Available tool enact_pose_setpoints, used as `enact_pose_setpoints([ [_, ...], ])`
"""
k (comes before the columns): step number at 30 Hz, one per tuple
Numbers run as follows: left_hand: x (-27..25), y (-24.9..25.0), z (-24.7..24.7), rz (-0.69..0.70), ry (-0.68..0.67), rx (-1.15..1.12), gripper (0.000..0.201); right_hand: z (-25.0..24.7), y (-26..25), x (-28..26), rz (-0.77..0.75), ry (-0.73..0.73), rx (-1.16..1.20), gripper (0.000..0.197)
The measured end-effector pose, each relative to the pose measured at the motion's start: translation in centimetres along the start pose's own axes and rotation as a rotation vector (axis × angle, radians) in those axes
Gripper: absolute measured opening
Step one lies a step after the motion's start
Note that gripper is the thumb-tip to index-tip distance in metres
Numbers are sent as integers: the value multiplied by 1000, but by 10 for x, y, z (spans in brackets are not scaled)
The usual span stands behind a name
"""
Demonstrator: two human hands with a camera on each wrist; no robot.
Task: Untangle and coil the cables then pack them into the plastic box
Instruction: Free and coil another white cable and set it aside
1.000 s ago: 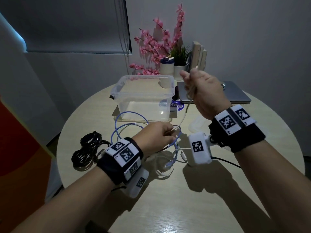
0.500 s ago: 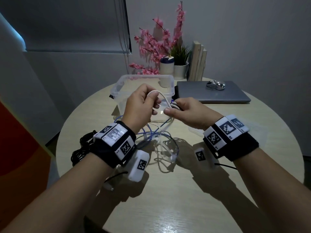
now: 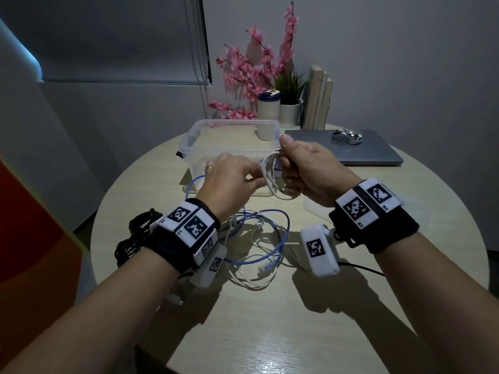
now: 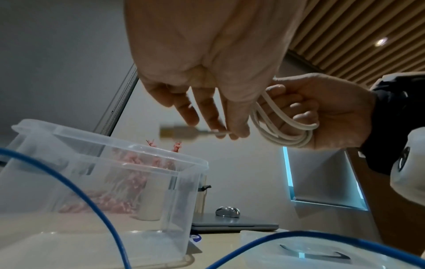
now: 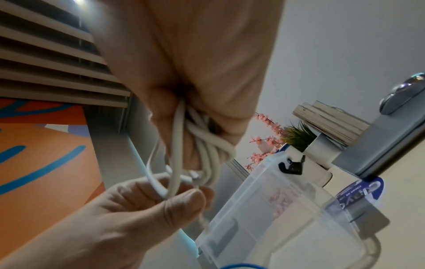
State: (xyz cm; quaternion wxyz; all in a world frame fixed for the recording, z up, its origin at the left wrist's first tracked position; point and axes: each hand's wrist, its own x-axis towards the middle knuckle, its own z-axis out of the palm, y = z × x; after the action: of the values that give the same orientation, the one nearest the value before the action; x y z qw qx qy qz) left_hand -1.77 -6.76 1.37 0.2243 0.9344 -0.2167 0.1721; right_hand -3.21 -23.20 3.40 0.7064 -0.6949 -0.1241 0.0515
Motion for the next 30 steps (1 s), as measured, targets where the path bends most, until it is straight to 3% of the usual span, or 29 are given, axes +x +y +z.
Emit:
enact_pose_setpoints([
  [2, 1, -1, 1, 44, -33, -78, 17, 1, 0, 0, 3, 25, 38, 44],
  [5, -3, 0, 3, 6, -30, -582, 31, 2, 0, 1, 1, 65, 131, 44],
  [7, -7, 7, 0, -26, -64, -752, 37, 4, 2, 3, -5, 64, 172, 48],
  [12, -6, 9, 7, 1, -102, -744, 51, 7, 4, 3, 8, 50, 198, 52],
  [17, -5, 8, 14, -18, -71, -750, 31, 6, 5, 4, 1, 87, 176, 48],
  [25, -7, 13, 10, -26, -58, -798, 33, 6, 9, 5, -104, 132, -159, 48],
  [30, -5, 10, 4, -21, 5, -526, 35, -1, 10, 3, -137, 44, -183, 37],
])
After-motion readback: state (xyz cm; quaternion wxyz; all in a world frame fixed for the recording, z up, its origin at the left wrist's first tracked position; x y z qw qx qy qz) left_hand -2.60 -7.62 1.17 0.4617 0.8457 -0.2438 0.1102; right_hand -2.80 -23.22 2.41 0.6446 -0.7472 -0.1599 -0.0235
